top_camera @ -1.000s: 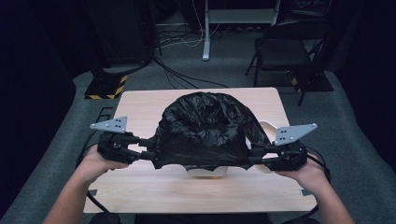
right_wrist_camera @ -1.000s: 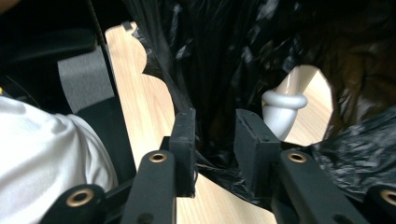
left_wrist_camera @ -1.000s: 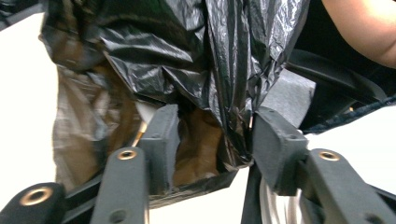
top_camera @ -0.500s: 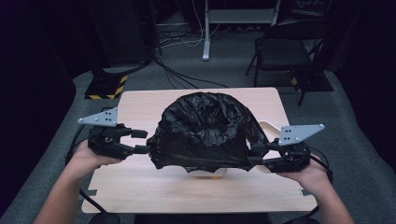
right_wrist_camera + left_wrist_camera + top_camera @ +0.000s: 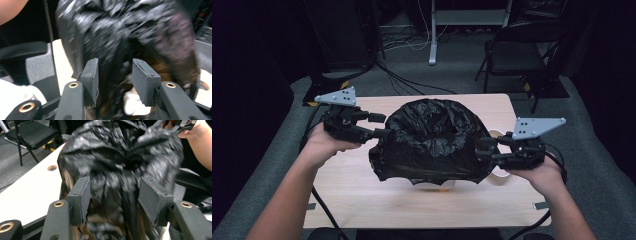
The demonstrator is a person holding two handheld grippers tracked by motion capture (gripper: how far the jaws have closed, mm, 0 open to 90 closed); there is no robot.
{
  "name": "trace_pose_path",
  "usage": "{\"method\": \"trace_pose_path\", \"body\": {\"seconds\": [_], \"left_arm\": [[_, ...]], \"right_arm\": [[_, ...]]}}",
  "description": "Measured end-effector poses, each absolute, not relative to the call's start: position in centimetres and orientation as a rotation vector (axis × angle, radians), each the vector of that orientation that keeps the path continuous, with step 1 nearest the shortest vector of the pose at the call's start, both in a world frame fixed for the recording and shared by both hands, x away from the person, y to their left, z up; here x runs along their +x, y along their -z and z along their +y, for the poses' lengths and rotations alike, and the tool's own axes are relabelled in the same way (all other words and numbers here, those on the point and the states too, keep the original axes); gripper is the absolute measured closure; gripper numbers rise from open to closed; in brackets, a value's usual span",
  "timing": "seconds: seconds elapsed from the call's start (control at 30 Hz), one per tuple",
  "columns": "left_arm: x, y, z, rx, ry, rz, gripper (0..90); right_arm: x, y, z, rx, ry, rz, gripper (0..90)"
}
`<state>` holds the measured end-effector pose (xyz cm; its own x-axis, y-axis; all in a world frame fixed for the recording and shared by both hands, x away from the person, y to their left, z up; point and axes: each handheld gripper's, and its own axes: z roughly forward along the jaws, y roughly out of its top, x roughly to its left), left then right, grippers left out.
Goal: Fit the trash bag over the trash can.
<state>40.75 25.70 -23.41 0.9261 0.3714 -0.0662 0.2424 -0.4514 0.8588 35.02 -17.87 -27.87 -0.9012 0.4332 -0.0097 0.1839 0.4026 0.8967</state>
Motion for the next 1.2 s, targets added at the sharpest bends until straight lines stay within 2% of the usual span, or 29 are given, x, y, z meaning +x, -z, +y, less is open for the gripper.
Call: {"method": "trace_pose_path", "body": {"seconds": [0.3,0.47,0.7,1.0,1.1,1.2], "left_arm": [[43.0,23.2,22.3,2.099,-0.161,0.438,41.2],[43.1,22.8,20.3,2.102,-0.128,0.383,42.0],[41.6,22.0,17.4,2.129,-0.081,0.271,43.4],[39.5,21.8,14.0,2.167,-0.022,0.141,45.3],[39.3,22.4,13.2,2.222,-0.010,0.110,50.9],[39.2,23.1,12.9,2.249,0.013,0.093,60.9]], "right_arm": [[38.5,25.4,-17.4,0.602,-1.551,2.354,51.9],[39.8,25.1,-15.9,0.603,-1.536,2.384,54.2],[40.6,25.1,-15.2,0.575,-1.528,2.433,71.2],[40.4,24.9,-14.8,0.557,-1.494,2.441,79.4],[40.4,24.9,-14.7,0.557,-1.486,2.439,83.2],[40.5,24.9,-14.7,0.560,-1.477,2.439,86.6]]}}
